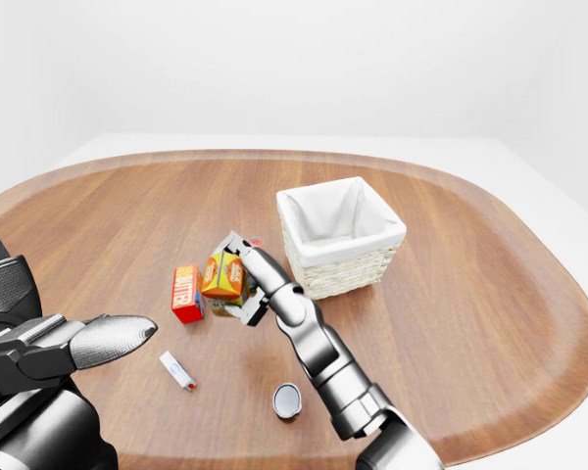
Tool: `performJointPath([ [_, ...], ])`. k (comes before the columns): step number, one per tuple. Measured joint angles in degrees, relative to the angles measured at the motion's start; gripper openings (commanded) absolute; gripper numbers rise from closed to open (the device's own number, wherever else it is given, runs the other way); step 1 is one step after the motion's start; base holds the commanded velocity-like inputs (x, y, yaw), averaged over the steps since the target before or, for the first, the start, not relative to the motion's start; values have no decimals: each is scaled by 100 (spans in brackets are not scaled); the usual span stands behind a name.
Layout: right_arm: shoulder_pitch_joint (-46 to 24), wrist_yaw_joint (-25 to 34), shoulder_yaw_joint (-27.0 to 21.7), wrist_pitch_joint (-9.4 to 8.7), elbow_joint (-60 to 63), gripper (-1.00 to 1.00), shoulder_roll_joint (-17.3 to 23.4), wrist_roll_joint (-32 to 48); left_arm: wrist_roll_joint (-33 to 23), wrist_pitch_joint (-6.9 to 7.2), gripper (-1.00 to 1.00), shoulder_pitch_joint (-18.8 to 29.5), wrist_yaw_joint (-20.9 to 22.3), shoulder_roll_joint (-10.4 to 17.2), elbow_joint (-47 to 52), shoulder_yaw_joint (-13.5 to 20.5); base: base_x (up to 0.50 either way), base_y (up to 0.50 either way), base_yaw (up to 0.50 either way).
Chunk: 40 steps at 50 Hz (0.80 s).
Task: Pick up the orange juice, and put it in the basket.
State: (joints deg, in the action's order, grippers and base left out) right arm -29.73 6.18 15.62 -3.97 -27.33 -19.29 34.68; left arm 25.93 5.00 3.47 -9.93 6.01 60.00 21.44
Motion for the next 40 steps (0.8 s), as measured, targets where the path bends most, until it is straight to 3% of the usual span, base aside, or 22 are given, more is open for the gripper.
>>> performJointPath([
  [3,-21,39,1,-103,114,-100,-3,-6,0,0,100,0,0,0,0,0,0,0,0],
  [40,-463,280,-76,-103,989,-100,-54,-177,0,0,100,0,0,0,0,0,0,0,0],
])
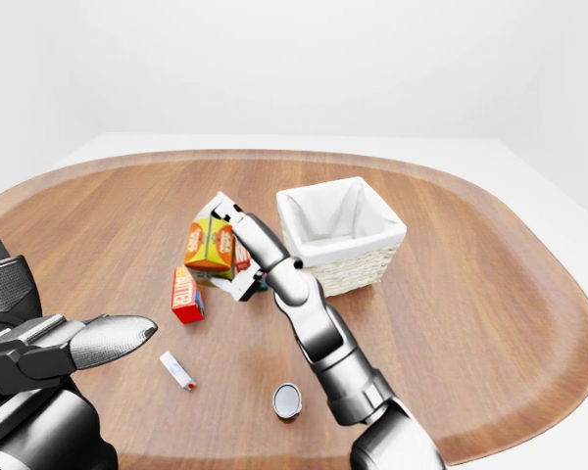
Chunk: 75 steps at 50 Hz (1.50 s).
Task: Pick up the orange juice, and put it in the basket.
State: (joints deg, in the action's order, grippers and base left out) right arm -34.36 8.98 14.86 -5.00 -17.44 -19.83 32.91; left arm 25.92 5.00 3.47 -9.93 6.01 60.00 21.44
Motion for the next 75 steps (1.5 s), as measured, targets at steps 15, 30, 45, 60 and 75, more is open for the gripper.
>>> performJointPath([
  [15,-293,105,-75,0,274,-100,55,-12,0,0,100,0,-1,0,0,0,0,0,0],
  [30,-671,52,-228,0,379,-100,160,-100,0,0,100,0,0,0,0,0,0,0,0],
  [45,-1015,8,-365,0,476,-100,327,-216,0,0,100,0,0,0,0,0,0,0,0],
  [60,-1245,85,-445,0,683,-100,470,-237,0,0,100,0,0,0,0,0,0,0,0],
  [75,-1444,195,-540,0,949,-100,641,-247,0,0,100,0,0,0,0,0,0,0,0],
])
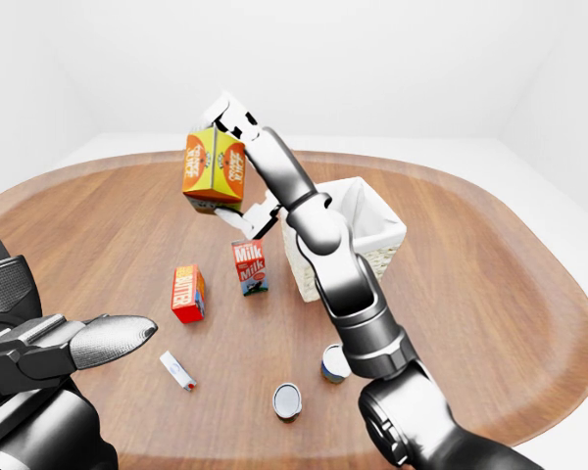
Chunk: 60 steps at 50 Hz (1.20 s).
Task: Pick up the orange juice, and put it in the basket.
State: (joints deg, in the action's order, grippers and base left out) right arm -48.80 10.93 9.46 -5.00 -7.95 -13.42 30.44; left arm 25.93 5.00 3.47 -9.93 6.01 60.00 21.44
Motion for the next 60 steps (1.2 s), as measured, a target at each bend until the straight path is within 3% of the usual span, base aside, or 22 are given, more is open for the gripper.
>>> performJointPath([
  [60,-470,109,-385,0,362,-100,751,-297,0,0,100,0,0,0,0,0,0,0,0],
])
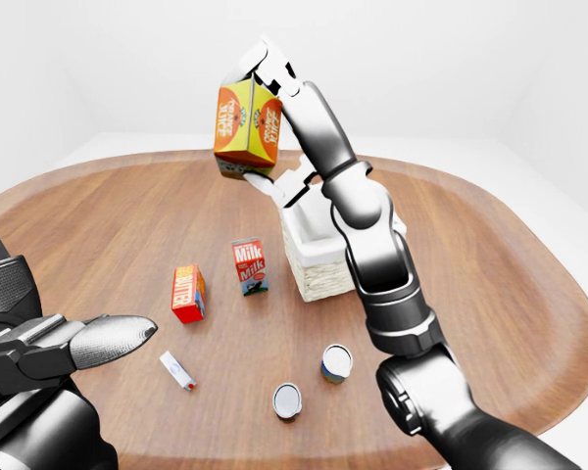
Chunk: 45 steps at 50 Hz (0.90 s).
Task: Pick up the orange juice, and put it in the basket.
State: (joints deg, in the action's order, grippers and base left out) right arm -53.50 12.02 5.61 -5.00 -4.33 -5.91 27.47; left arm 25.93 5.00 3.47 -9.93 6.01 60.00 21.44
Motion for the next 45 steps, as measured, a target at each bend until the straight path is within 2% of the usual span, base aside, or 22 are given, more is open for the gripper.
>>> performJointPath([
  [45,-653,-97,-356,0,103,-100,657,-367,20,0,100,-3,0,-7,0,16,0,0,0],
])
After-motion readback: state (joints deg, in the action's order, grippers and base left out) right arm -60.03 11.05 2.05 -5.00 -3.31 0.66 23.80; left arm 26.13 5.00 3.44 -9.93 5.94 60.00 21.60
